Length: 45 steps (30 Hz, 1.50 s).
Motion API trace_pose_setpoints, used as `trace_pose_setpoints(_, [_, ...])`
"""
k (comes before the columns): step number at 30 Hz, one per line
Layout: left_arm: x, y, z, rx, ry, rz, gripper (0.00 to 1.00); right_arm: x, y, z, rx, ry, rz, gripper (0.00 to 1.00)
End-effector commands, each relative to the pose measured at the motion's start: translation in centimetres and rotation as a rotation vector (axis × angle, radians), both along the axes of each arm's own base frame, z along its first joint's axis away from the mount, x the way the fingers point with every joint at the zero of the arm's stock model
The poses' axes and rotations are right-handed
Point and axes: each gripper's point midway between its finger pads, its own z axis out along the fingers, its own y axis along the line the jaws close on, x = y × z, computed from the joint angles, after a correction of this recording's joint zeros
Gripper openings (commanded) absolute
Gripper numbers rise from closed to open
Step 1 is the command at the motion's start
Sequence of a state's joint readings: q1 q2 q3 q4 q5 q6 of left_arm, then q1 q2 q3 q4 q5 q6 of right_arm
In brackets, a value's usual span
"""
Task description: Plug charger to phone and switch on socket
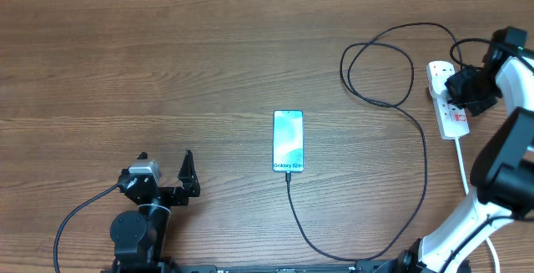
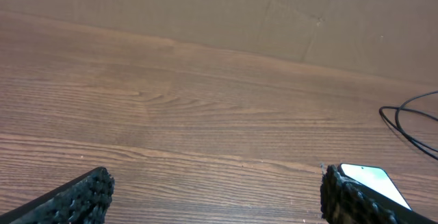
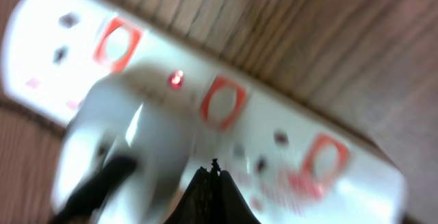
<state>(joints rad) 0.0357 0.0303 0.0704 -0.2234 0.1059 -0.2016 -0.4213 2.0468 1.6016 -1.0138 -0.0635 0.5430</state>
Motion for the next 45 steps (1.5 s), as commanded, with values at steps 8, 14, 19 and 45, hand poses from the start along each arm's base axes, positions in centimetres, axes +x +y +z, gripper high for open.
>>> trace_pose_setpoints(8, [-0.1, -0.1, -0.2, 0.018, 0.009, -0.012, 0.99, -5.0, 3.0, 20.1, -0.185, -0.364, 0.157, 0.04])
trace_pose_setpoints(14, [-0.1, -0.1, -0.2, 0.018, 0.009, -0.012, 1.00, -10.5, 5.5, 26.0, -0.244, -0.473, 0.156, 1.00])
trace_pose_setpoints(19, [-0.1, -0.1, -0.2, 0.018, 0.009, -0.012, 1.00, -13.5, 6.8, 28.6, -0.282, -0.542, 0.155, 1.00])
trace_pose_setpoints(45, [-0.1, -0.1, -0.2, 0.018, 0.009, -0.012, 0.99, -15.4, 15.3, 23.3, -0.318, -0.760, 0.451, 1.00])
